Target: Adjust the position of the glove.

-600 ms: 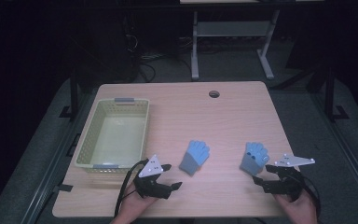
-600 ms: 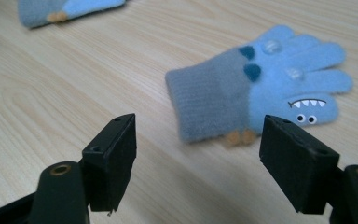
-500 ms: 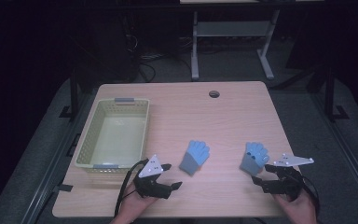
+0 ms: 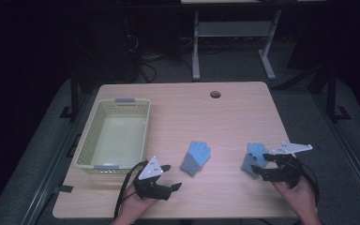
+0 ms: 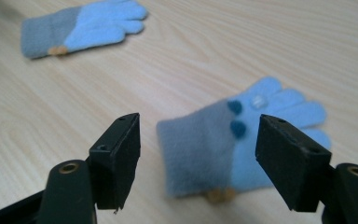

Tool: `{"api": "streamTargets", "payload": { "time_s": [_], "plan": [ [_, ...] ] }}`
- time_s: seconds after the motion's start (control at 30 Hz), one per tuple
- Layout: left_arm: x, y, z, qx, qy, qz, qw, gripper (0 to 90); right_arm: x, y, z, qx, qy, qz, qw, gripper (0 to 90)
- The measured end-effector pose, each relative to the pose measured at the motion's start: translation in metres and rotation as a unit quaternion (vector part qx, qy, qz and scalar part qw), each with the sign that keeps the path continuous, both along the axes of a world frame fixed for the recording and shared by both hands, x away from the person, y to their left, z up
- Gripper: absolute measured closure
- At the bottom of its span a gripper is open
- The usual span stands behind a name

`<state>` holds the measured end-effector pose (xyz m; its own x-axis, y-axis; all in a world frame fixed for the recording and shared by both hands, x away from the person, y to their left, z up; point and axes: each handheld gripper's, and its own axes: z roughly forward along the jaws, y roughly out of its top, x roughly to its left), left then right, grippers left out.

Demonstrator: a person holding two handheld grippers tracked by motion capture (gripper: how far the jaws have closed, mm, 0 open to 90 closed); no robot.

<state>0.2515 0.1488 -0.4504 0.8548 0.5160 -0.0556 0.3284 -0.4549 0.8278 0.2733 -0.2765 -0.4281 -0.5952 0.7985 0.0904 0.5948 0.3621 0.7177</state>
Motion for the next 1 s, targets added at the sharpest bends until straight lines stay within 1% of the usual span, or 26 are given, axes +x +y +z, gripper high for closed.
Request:
{"api": "streamTargets", "payload": {
  "time_s": [0.03, 0.07, 0.1, 0.13, 0.17, 0.2, 0.3, 0.33, 0.4, 0.43, 0.47, 0.5, 0.53, 0.63, 0.77, 0.8, 0.83, 0.87, 0.9, 0.93, 1.0],
  "plan": [
    [0.0, 0.0, 0.0, 0.0, 0.0, 0.0, 1.0, 25.7, 0.0, 0.0, 0.0, 0.0, 0.0, 0.0, 1.0, 30.6],
    [-0.001, -0.001, 0.0, -0.001, -0.001, 0.0, 1.0, 25.8, 0.007, 0.002, 0.003, -0.009, 0.006, 0.001, 0.9999, 30.9],
    [-0.001, -0.001, 0.0, -0.001, -0.001, 0.0, 1.0, 25.7, 0.007, 0.002, 0.003, -0.009, 0.006, 0.001, 0.9999, 30.9],
    [-0.001, -0.002, 0.0, 0.002, -0.003, -0.003, 1.0, 25.7, 0.013, 0.004, 0.004, -0.012, 0.01, 0.002, 0.9999, 32.5],
    [-0.001, -0.002, 0.0, 0.002, -0.003, -0.003, 1.0, 25.7, 0.013, 0.004, 0.004, -0.012, 0.01, 0.002, 0.9999, 32.5],
    [-0.001, -0.003, 0.0, 0.001, -0.001, -0.004, 1.0, 25.7, 0.019, 0.004, 0.004, -0.02, 0.016, 0.0, 0.9997, 33.3],
    [-0.001, -0.003, 0.0, 0.001, -0.002, -0.005, 1.0, 25.7, 0.023, 0.004, 0.002, -0.026, 0.023, -0.003, 0.9994, 34.8],
    [-0.001, -0.003, 0.0, 0.001, -0.002, -0.006, 1.0, 25.7, 0.028, 0.004, -0.001, -0.031, 0.036, -0.01, 0.9988, 35.1],
    [-0.001, -0.003, 0.0, 0.001, -0.001, -0.006, 1.0, 25.7, 0.029, 0.005, -0.002, -0.033, 0.039, -0.01, 0.9986, 35.9],
    [-0.001, -0.003, 0.0, 0.001, 0.0, -0.005, 1.0, 25.7, 0.03, 0.006, -0.003, -0.038, 0.044, -0.011, 0.9983, 37.1],
    [-0.001, -0.002, -0.001, 0.001, 0.001, -0.006, 1.0, 25.8, 0.032, 0.006, -0.004, -0.041, 0.044, -0.011, 0.9981, 37.9],
    [-0.001, -0.002, -0.001, 0.001, 0.002, -0.005, 1.0, 25.7, 0.033, 0.007, -0.005, -0.042, 0.05, -0.016, 0.9978, 38.6],
    [-0.001, -0.003, 0.0, 0.002, 0.001, -0.005, 1.0, 25.8, 0.036, 0.007, -0.008, -0.045, 0.057, -0.017, 0.9972, 39.1],
    [-0.001, -0.003, 0.0, 0.003, -0.001, -0.007, 1.0, 25.8, 0.039, 0.007, -0.011, -0.048, 0.071, -0.017, 0.9962, 40.6],
    [-0.001, -0.004, -0.001, 0.003, 0.0, -0.007, 1.0, 25.9, 0.042, 0.007, -0.014, -0.048, 0.076, -0.014, 0.9958, 43.3],
    [-0.001, -0.004, -0.001, 0.004, 0.0, -0.006, 1.0, 25.9, 0.043, 0.008, -0.016, -0.053, 0.08, -0.014, 0.9953, 44.6],
    [-0.001, -0.004, -0.001, 0.004, 0.0, -0.006, 1.0, 25.9, 0.043, 0.008, -0.016, -0.053, 0.08, -0.014, 0.9953, 44.6],
    [-0.001, -0.004, 0.0, 0.003, -0.002, -0.006, 1.0, 26.0, 0.044, 0.01, -0.018, -0.06, 0.085, -0.013, 0.9945, 46.2],
    [-0.001, -0.004, 0.0, 0.003, -0.002, -0.006, 1.0, 26.1, 0.044, 0.01, -0.018, -0.06, 0.085, -0.013, 0.9945, 46.2],
    [-0.001, -0.004, 0.0, 0.001, -0.003, -0.005, 1.0, 26.1, 0.045, 0.01, -0.021, -0.059, 0.094, -0.016, 0.9938, 47.0],
    [-0.001, -0.003, 0.0, 0.0, -0.002, -0.004, 1.0, 26.1, 0.046, 0.01, -0.023, -0.05, 0.102, -0.021, 0.9933, 48.3]
  ]
}}
